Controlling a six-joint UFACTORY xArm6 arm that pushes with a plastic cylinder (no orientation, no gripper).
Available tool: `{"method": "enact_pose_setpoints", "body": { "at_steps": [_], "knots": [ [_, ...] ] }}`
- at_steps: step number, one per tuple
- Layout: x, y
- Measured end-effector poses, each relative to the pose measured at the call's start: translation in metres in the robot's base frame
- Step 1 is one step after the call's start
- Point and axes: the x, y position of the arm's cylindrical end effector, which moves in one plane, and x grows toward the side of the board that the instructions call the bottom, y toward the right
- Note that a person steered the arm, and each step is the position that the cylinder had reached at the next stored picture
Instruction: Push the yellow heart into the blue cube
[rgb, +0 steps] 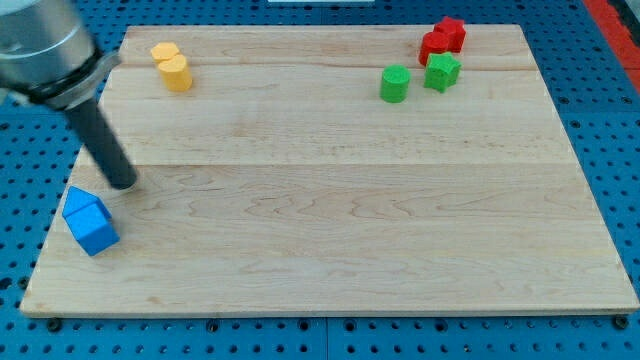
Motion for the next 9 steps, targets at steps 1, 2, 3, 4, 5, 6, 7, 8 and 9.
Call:
{"method": "enact_pose_setpoints", "body": {
  "at_steps": [1,2,3,4,5,6,7,8,9],
  "knots": [
    [-0.080,0.082],
    [-0.164,0.098],
    [-0.224,0.076],
    [-0.233,0.007],
    [-0.180,0.007],
    [-0.125,0.014],
    [-0.071,0.024],
    [-0.042,0.026],
    [-0.070,0.043]
  ]
}}
